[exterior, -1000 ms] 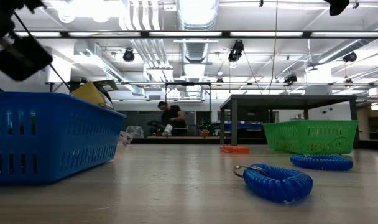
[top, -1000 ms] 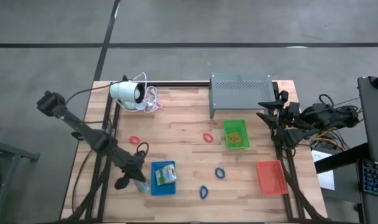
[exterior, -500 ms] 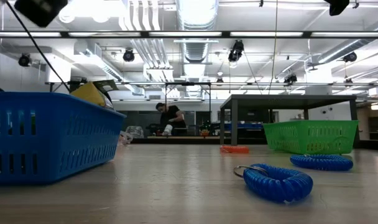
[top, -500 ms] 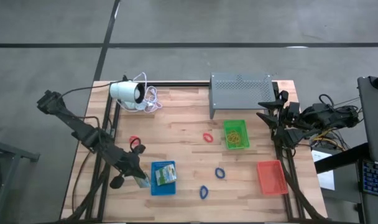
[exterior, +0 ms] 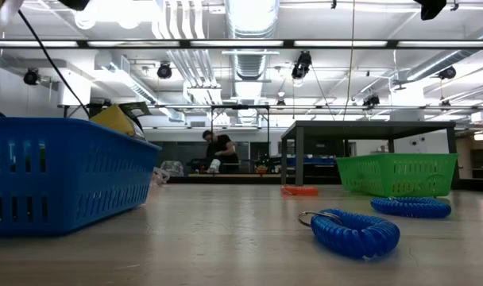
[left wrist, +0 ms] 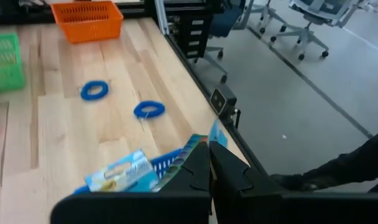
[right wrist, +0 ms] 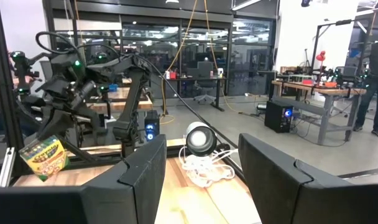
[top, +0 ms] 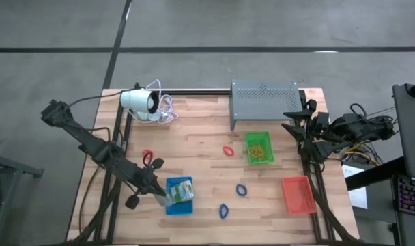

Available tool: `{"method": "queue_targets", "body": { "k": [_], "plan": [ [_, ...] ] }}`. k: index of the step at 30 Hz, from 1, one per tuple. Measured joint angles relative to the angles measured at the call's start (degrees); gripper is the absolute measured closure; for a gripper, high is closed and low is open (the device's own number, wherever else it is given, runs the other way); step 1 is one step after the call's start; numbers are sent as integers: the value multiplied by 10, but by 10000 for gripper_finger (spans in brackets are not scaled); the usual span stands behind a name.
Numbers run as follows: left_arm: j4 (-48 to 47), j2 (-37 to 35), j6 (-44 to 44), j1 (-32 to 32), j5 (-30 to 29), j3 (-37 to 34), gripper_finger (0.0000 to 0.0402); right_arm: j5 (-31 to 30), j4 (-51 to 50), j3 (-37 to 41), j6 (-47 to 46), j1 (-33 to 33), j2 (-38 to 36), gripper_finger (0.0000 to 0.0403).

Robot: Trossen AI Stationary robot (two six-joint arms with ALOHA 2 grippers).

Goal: Pick & Place Office Desk Supplies
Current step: Put the crayon box into the blue bin

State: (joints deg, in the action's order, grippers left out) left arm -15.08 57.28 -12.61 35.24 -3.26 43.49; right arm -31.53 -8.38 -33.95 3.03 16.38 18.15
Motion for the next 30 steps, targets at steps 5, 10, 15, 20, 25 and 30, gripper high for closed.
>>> {"method": "queue_targets", "body": {
  "k": [5, 10, 15, 20, 25, 30],
  "plan": [
    [2, 34, 20, -7, 7, 21, 401, 0, 0, 0, 0, 0, 0, 204],
    [3, 72, 35, -27, 59, 39, 401, 0, -1, 0, 0, 0, 0, 204],
    [5, 106, 56, -55, 126, 54, 401, 0, -1, 0, 0, 0, 0, 204],
    [42, 125, 98, -64, 151, 53, 401, 0, -2, 0, 0, 0, 0, 204],
    [63, 141, 104, -76, 154, 52, 401, 0, -2, 0, 0, 0, 0, 204],
    [66, 154, 93, -88, 176, 52, 401, 0, -2, 0, 0, 0, 0, 204]
  ]
}}
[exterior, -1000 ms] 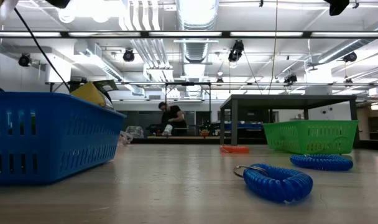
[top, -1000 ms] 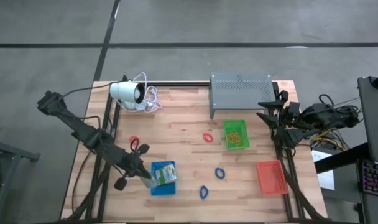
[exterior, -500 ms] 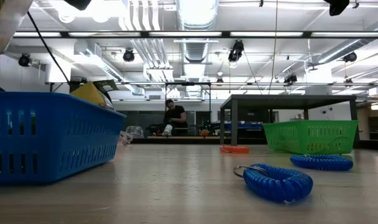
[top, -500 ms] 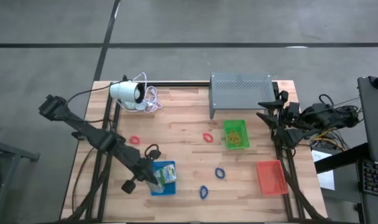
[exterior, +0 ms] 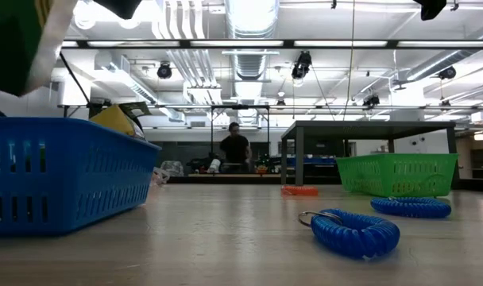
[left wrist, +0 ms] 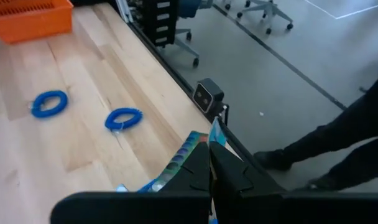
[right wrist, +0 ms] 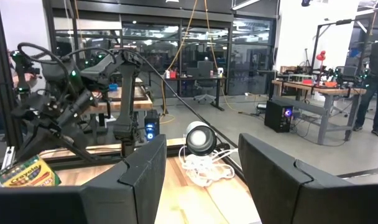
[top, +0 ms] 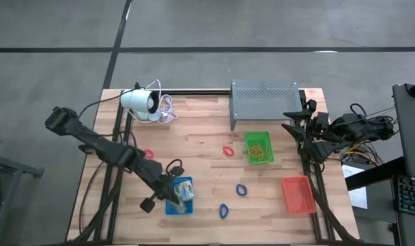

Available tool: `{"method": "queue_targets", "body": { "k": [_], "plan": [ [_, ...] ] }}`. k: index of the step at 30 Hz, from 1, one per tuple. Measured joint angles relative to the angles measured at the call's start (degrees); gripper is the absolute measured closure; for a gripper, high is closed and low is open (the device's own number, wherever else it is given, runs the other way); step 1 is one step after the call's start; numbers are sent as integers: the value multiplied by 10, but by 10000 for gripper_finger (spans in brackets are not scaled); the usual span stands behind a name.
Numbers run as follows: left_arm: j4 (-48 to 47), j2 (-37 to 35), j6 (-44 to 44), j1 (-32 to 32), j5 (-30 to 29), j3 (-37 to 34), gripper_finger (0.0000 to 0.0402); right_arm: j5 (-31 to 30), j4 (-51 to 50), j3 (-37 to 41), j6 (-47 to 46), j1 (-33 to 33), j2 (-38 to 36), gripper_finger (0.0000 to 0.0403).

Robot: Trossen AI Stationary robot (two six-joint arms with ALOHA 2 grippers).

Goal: Pick & Place Office Desk Supplies
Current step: Put the crayon box into the blue bin

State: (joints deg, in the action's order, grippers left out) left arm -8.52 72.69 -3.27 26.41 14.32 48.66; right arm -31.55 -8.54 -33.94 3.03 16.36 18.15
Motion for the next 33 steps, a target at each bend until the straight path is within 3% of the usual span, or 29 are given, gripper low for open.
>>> {"method": "queue_targets", "body": {
  "k": [6, 21, 33],
  "plan": [
    [-5, 15, -10, -14, 47, -3, 401, 0, 0, 0, 0, 0, 0, 204],
    [6, 124, -19, -20, 53, -3, 398, 0, -1, 0, 0, 0, 0, 204],
    [12, 114, -30, -22, 55, -3, 302, 0, -2, 0, 0, 0, 0, 204]
  ]
}}
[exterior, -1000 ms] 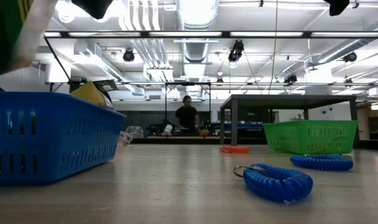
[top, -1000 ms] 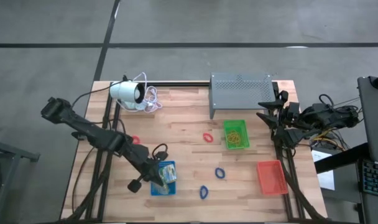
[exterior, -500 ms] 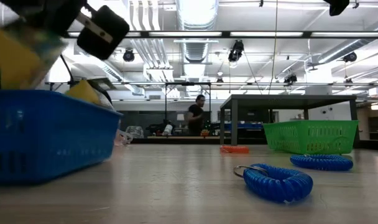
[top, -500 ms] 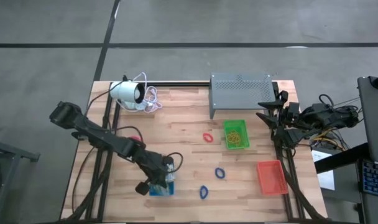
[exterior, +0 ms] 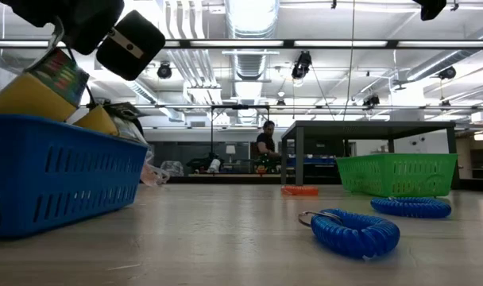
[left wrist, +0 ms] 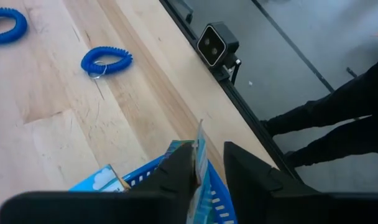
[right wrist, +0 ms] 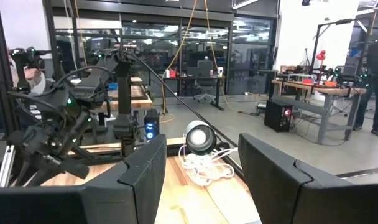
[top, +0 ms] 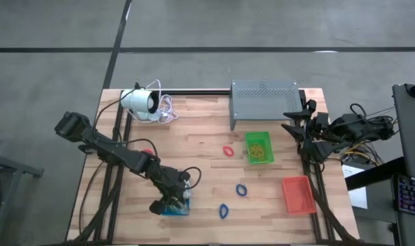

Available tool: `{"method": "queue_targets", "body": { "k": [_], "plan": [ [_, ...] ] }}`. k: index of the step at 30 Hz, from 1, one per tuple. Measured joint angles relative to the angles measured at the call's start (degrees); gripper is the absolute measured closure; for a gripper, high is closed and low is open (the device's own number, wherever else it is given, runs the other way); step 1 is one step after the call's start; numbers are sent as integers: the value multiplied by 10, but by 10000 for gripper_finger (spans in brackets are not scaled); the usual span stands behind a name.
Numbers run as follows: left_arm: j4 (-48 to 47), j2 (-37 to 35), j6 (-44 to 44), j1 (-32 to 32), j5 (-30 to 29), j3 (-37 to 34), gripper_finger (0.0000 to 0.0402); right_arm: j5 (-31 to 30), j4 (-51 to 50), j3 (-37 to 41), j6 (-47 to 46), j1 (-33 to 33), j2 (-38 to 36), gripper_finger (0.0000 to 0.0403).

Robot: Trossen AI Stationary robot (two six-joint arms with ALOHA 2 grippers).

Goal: Pick & Place Office Desk Supplies
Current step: Put the crayon box into the blue bin, then put the orange spring keychain into the orange bin

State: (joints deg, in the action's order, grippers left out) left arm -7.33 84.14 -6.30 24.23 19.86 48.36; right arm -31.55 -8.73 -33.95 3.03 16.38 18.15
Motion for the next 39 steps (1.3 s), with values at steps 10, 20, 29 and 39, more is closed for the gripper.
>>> {"method": "queue_targets", "body": {
  "k": [10, 20, 29, 39],
  "plan": [
    [-2, -43, -12, 0, 8, 0, 256, 0, 0, 0, 0, 0, 0, 204],
    [-3, -122, -30, 0, -31, 0, 236, 0, 0, 0, 0, 0, 0, 204],
    [28, -164, -38, 0, -146, 0, 235, 0, 0, 0, 0, 0, 0, 204],
    [123, -195, -178, -7, -321, 2, 235, 0, 1, 0, 0, 0, 0, 204]
  ]
}}
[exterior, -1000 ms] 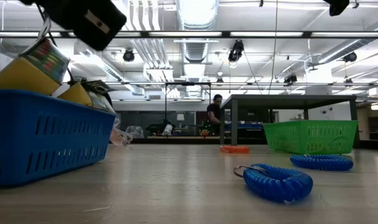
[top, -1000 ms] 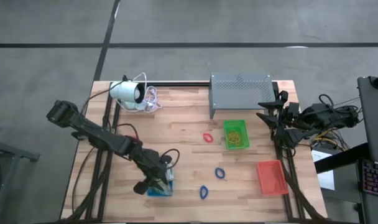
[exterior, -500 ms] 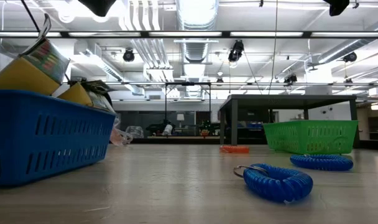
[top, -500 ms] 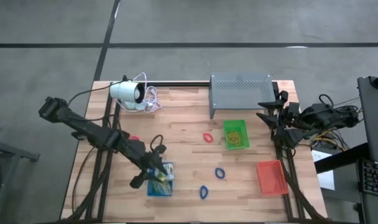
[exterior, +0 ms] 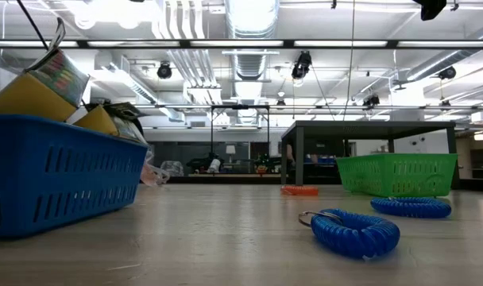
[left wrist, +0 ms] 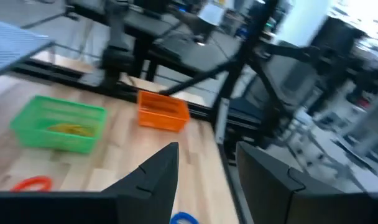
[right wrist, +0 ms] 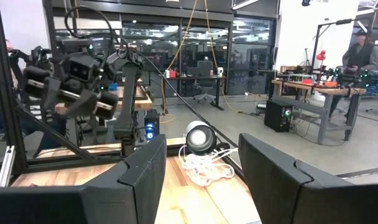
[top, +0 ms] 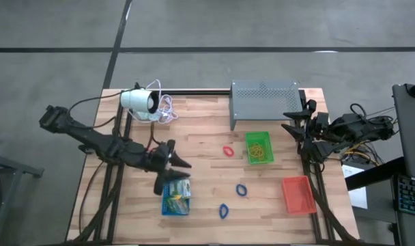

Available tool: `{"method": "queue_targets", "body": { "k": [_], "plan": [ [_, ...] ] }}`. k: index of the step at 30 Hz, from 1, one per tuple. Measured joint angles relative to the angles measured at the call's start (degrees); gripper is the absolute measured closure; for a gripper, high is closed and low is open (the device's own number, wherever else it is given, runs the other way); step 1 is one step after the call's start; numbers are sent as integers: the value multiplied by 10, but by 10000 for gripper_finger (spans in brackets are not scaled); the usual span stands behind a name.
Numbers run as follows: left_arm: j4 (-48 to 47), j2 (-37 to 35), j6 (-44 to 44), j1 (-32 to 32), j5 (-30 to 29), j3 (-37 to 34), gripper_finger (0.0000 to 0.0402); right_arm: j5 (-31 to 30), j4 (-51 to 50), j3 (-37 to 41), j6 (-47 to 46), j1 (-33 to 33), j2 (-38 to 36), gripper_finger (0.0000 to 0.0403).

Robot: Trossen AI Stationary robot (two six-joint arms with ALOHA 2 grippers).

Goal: Pick & Place Office Desk Supplies
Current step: Put the orange spring keychain into the orange bin

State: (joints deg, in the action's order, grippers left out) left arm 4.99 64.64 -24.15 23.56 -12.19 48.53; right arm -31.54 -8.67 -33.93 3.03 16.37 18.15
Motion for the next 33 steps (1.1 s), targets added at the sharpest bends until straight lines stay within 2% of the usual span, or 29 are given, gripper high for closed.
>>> {"method": "queue_targets", "body": {
  "k": [8, 16, 22, 24, 30, 33],
  "plan": [
    [-51, -1, -90, -24, -26, 0, 235, 0, 0, 0, 0, 0, 0, 204],
    [-135, 0, -144, -92, -29, 0, 235, 0, 0, 0, 0, 0, 0, 204],
    [-141, 0, -112, -159, -28, -1, 235, 0, 0, 0, 0, 0, 0, 204],
    [-145, 0, -84, -192, -10, -1, 235, 0, 0, 0, 0, 0, 0, 204],
    [-197, 0, -44, -306, 129, -1, 235, 0, 0, 0, 0, 0, 0, 204],
    [-215, 0, -37, -344, 168, -1, 235, 0, 0, 0, 0, 0, 0, 204]
  ]
}}
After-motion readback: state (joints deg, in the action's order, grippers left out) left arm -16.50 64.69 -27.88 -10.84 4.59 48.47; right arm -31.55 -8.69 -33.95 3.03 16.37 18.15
